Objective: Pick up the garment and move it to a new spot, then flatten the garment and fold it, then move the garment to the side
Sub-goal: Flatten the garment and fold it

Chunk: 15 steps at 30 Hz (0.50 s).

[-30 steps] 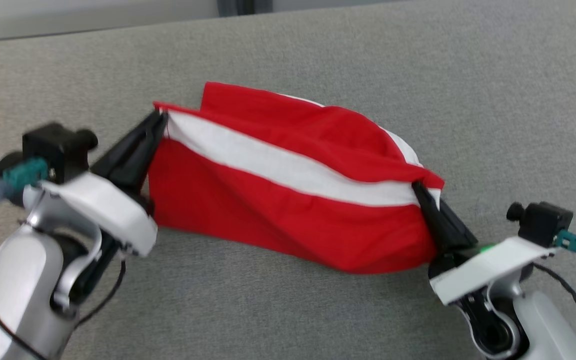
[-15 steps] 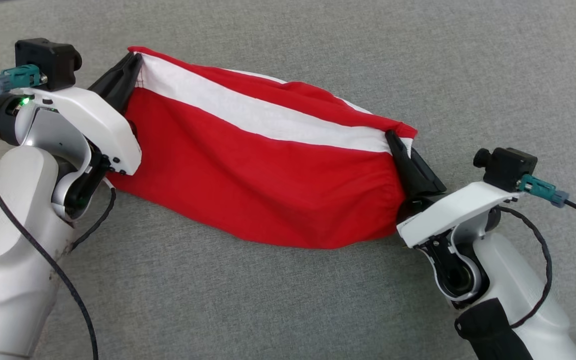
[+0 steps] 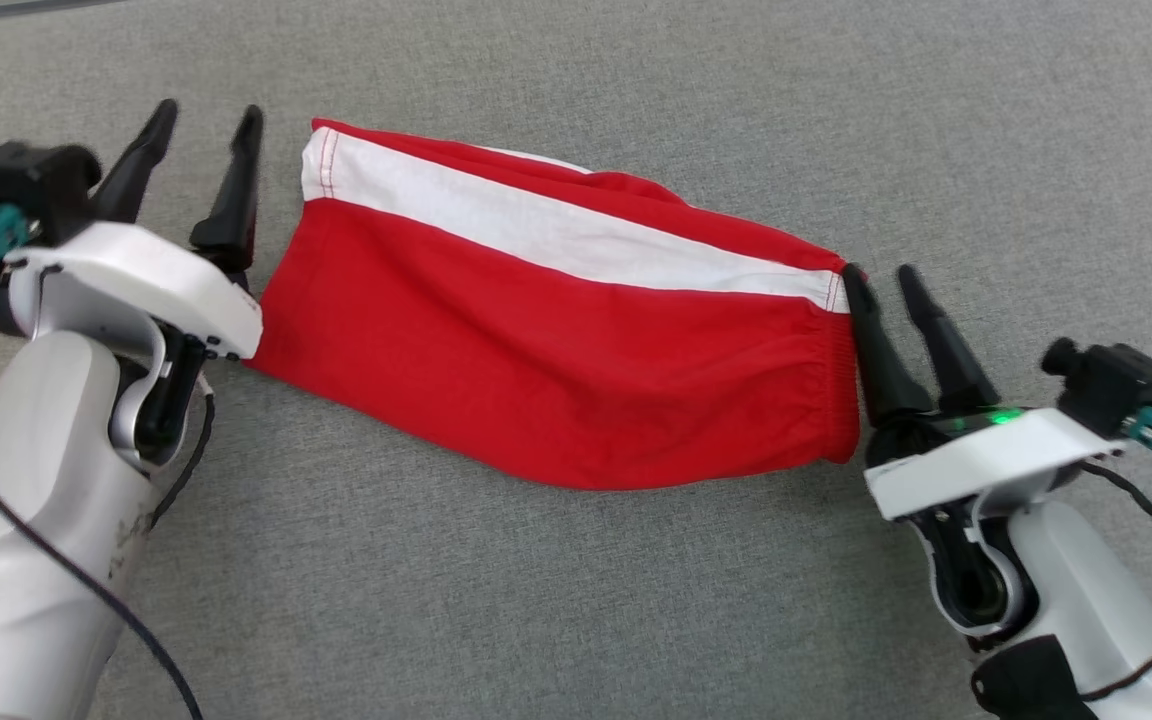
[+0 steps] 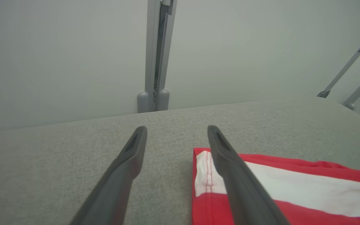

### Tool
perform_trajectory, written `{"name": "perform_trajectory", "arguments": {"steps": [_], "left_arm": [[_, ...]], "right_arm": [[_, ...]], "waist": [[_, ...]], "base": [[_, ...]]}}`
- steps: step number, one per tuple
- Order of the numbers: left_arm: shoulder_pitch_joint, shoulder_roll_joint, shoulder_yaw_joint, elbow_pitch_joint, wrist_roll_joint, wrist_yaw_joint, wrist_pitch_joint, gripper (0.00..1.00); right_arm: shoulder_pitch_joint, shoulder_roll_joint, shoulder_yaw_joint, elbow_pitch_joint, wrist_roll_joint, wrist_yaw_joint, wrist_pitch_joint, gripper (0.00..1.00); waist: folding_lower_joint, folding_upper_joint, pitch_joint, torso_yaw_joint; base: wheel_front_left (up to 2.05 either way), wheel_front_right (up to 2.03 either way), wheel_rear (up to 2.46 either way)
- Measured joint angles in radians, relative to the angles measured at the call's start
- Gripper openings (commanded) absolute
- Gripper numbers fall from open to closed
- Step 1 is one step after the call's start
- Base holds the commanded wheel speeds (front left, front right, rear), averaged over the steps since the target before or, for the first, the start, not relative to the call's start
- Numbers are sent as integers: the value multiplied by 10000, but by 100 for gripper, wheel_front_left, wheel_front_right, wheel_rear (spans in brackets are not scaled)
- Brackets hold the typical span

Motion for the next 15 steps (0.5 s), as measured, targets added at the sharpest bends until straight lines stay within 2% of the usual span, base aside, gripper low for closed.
{"name": "perform_trajectory", "arguments": {"steps": [3,7,12,15], "left_arm": [[440,130,163,-366,190,364,-782,100],[1177,180,360,-1396,506,928,-1352,100],[2325,341,583,-3110,1283,1781,-1544,100],[3104,337,660,-4057,1570,2109,-1561,100]], "right_arm": [[370,-29,-541,-596,-617,-2,-184,100],[860,88,-1361,-1383,-2113,0,-278,100],[1448,456,-2408,-2004,-4224,0,-313,100],[1777,629,-2777,-2242,-5055,0,-318,100]], "waist": [[0,0,-98,62],[0,0,-274,191],[0,0,-518,449],[0,0,-730,589]], "base": [[0,0,0],[0,0,0],[0,0,0],[0,0,0]]}}
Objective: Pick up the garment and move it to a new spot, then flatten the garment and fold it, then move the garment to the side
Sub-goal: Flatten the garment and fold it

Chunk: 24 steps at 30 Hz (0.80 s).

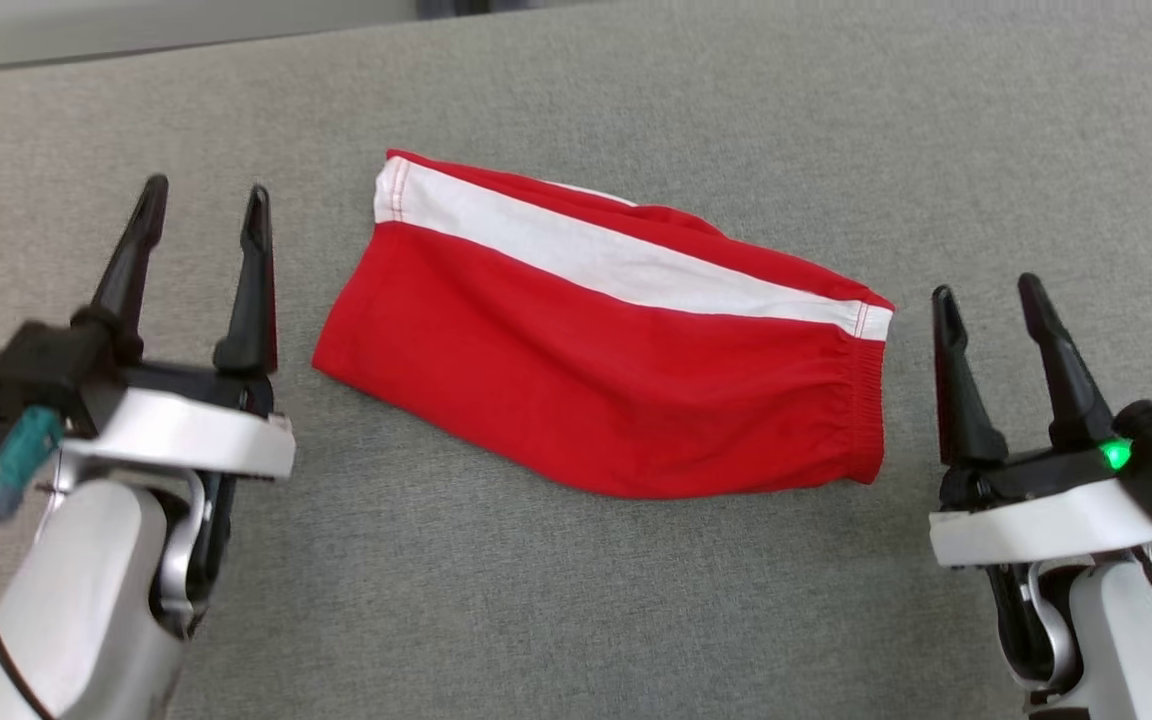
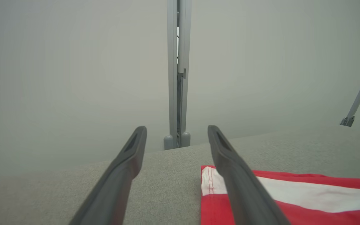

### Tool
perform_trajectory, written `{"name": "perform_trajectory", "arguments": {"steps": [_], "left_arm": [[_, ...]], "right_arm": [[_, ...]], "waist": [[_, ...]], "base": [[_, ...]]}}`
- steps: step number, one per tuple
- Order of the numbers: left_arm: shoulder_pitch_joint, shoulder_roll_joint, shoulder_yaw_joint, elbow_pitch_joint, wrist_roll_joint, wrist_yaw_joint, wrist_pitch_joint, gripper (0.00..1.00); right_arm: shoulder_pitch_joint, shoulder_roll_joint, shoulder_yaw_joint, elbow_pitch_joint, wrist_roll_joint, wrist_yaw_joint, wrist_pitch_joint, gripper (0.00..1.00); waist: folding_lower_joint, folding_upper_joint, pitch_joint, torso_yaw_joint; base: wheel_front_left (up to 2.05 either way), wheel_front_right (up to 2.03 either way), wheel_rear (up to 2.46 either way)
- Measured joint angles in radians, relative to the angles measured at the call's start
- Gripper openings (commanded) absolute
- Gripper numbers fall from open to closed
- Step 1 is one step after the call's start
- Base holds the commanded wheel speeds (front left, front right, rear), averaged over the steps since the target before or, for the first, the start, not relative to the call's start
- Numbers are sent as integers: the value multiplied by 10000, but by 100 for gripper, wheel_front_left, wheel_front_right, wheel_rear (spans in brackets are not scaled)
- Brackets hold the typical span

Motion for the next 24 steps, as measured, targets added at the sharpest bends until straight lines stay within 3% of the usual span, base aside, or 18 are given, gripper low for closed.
{"name": "perform_trajectory", "arguments": {"steps": [8,24], "left_arm": [[1574,-199,326,-1666,594,236,-12,100],[2171,-245,309,-1022,861,-132,-13,100]], "right_arm": [[834,142,-297,-485,-1210,0,0,100],[1488,182,-301,-428,-888,0,0,100]], "waist": [[0,0,-560,171],[0,0,-1055,133]], "base": [[0,0,0],[0,0,0]]}}
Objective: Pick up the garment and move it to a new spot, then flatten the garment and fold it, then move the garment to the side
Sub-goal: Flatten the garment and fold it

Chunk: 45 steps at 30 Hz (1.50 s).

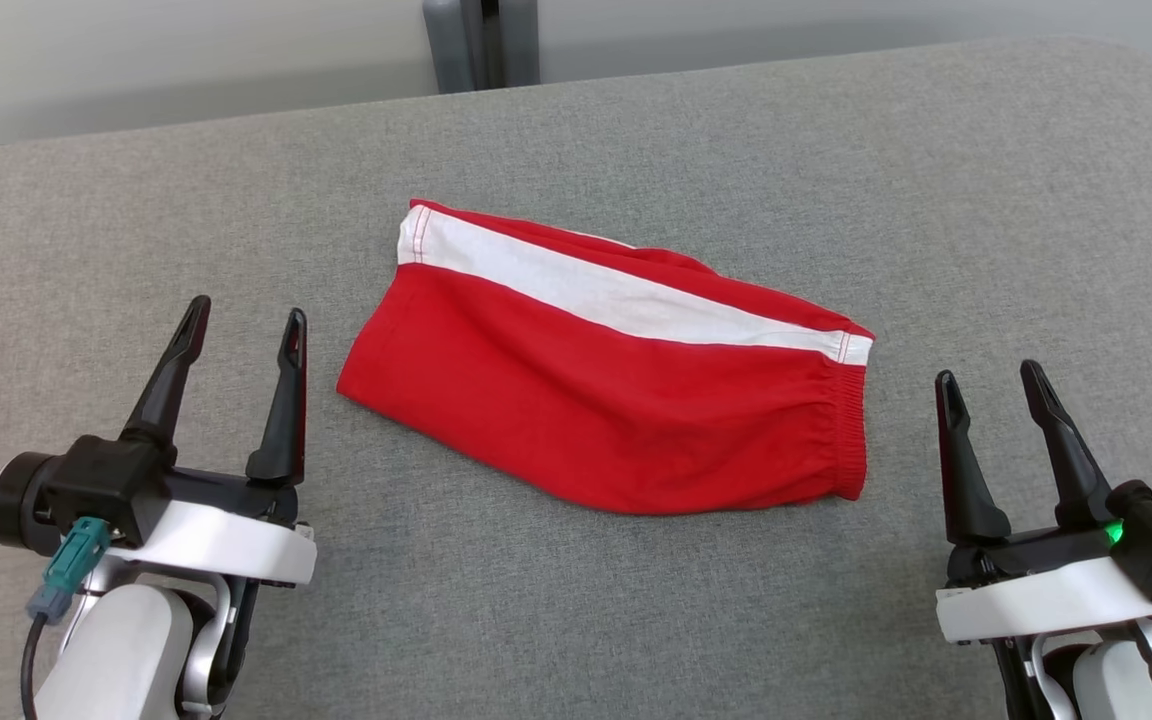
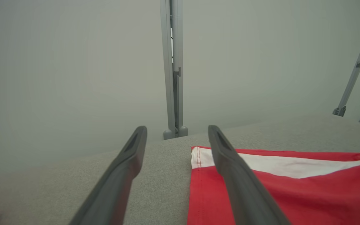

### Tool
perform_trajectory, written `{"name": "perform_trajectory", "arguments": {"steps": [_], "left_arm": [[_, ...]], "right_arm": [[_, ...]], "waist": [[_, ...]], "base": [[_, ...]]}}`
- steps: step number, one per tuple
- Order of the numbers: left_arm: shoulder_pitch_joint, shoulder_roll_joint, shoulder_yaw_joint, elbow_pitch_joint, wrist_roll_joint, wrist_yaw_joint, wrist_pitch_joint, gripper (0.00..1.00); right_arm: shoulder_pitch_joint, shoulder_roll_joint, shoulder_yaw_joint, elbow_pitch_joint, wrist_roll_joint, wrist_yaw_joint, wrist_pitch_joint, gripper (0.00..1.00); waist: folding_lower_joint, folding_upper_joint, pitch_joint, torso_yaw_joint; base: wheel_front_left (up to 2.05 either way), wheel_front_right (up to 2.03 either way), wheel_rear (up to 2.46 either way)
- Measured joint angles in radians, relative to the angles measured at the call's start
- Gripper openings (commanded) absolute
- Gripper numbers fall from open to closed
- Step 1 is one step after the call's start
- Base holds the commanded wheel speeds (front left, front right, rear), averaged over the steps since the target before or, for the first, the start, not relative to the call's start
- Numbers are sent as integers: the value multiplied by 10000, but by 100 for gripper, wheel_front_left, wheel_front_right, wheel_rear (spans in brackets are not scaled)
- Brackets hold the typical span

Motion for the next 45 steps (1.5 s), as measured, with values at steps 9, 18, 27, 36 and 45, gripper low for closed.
{"name": "perform_trajectory", "arguments": {"steps": [9,18,27,36,45], "left_arm": [[-1027,54,-631,993,-140,-888,924,100],[-2311,234,-1020,3233,-713,-1889,2240,100],[-2832,293,-1260,4851,-1344,-2236,2964,98],[-3038,186,-1611,4930,-2138,-2364,3141,0],[-2473,10,-1099,4652,-2594,-2013,2071,0]], "right_arm": [[-105,6,255,56,268,0,2,100],[-460,10,713,290,771,0,0,100],[-565,8,752,330,1206,0,0,100],[-640,10,769,345,1302,0,0,100],[-666,10,679,374,1308,0,0,100]], "waist": [[0,0,260,-227],[0,0,714,-962],[0,0,1120,-1502],[0,0,1150,-1438],[1,0,1041,-1192]], "base": [[0,0,0],[0,0,0],[0,0,0],[0,0,0],[0,0,0]]}}
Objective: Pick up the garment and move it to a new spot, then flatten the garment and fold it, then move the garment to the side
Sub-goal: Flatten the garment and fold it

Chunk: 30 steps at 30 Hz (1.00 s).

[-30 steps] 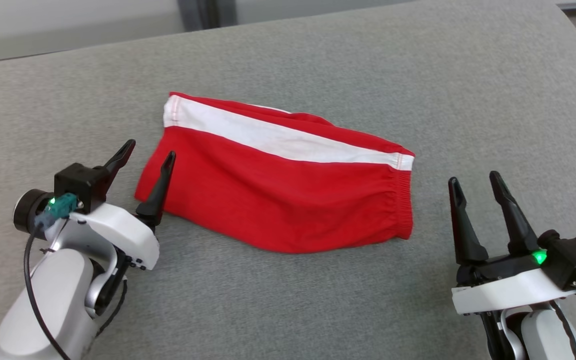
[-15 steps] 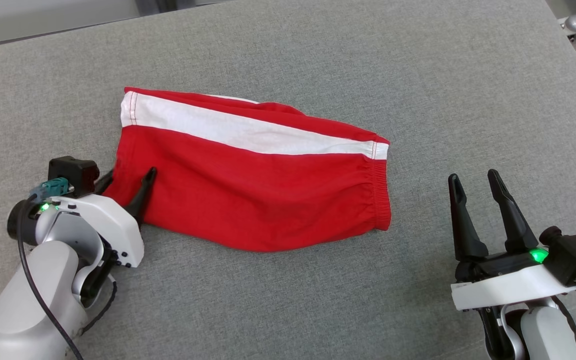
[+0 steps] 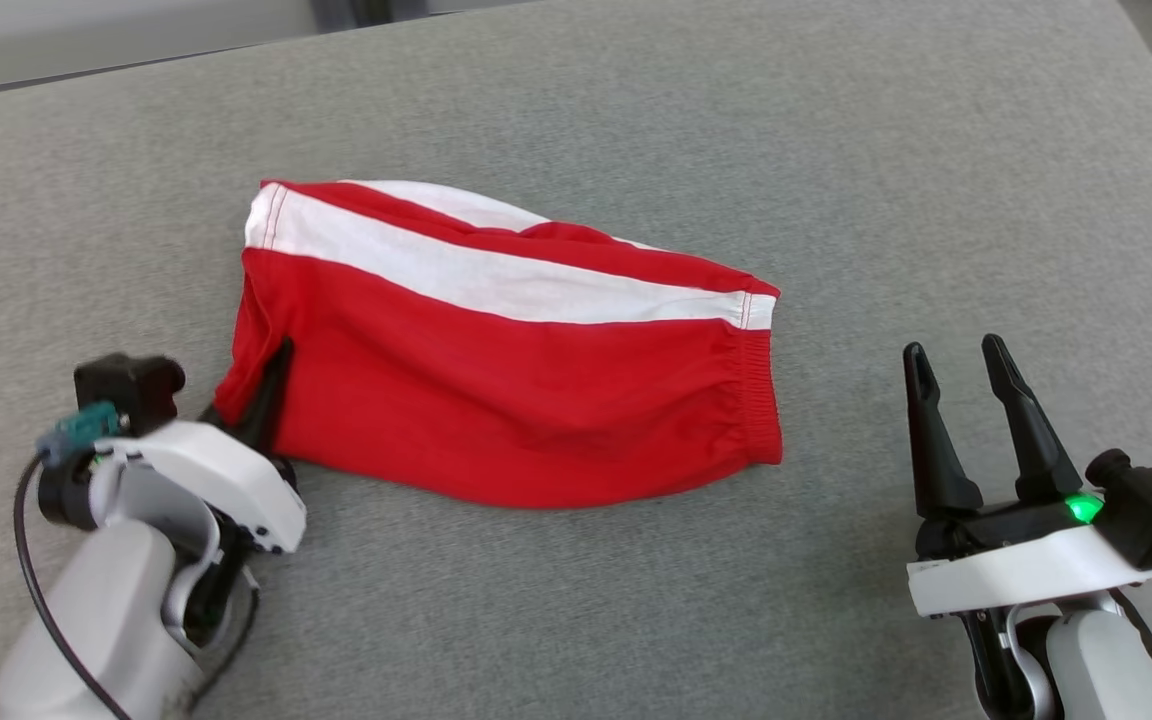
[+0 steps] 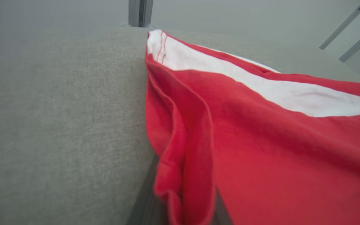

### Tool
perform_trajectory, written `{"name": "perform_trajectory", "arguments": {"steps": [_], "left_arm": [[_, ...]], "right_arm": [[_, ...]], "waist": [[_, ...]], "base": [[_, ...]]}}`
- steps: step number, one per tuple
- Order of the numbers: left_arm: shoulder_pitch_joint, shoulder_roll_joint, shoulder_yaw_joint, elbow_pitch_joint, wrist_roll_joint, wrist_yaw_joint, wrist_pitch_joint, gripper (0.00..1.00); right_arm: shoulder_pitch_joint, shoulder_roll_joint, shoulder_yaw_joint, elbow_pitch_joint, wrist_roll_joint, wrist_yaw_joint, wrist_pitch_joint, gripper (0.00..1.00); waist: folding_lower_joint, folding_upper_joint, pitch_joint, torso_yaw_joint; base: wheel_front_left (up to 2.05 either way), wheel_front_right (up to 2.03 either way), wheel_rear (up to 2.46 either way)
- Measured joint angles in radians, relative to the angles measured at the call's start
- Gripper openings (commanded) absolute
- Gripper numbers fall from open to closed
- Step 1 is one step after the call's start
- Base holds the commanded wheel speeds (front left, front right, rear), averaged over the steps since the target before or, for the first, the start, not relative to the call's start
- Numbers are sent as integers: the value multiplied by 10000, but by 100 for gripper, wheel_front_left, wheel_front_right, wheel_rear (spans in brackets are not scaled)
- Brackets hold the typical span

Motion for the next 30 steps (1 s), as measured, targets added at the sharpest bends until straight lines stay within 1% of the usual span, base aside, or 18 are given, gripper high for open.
{"name": "perform_trajectory", "arguments": {"steps": [5,12,16,17,18,19,20,23,24,26,27,30], "left_arm": [[1112,-403,247,-936,-263,593,-690,0],[2412,-949,217,-2326,-447,1304,-1011,0],[2785,-1012,169,-2704,-493,1475,-997,0],[2862,-1037,155,-2755,-531,1484,-993,8],[2919,-1041,130,-2765,-527,1559,-934,35],[2962,-1043,132,-2767,-525,1647,-926,100],[3003,-1047,159,-2788,-525,1662,-993,100],[3066,-989,272,-2878,-364,1916,-1285,100],[3080,-959,339,-2970,-230,2063,-1473,100],[3080,-815,466,-3129,-4,2251,-1611,100],[3079,-750,523,-3216,199,2422,-1733,100],[3074,-500,700,-3607,637,2683,-1904,100]], "right_arm": [[124,0,-109,59,-50,0,0,100],[193,6,-355,203,-525,0,0,100],[158,6,-401,276,-692,0,0,100],[145,12,-376,295,-717,0,2,100],[131,10,-349,301,-725,0,4,100],[122,10,-332,318,-725,0,12,100],[120,8,-318,337,-725,0,17,100],[101,10,-249,349,-721,0,48,100],[101,6,-255,347,-719,0,48,100],[112,8,-291,349,-719,0,48,100],[111,4,-307,347,-719,0,48,100],[112,6,-376,322,-807,0,48,100]], "waist": [[0,0,-100,461],[0,0,-311,1291],[0,0,-471,1617],[0,0,-531,1654],[0,0,-586,1679],[-1,0,-636,1691],[-1,0,-679,1691],[0,0,-787,1633],[0,0,-827,1615],[-1,0,-905,1587],[-1,0,-951,1577],[-1,0,-1098,1547]], "base": [[0,0,0],[0,0,0],[0,0,0],[0,0,0],[0,0,0],[0,0,0],[0,0,0],[0,0,0],[0,0,0],[0,0,0],[0,0,0],[0,0,0]]}}
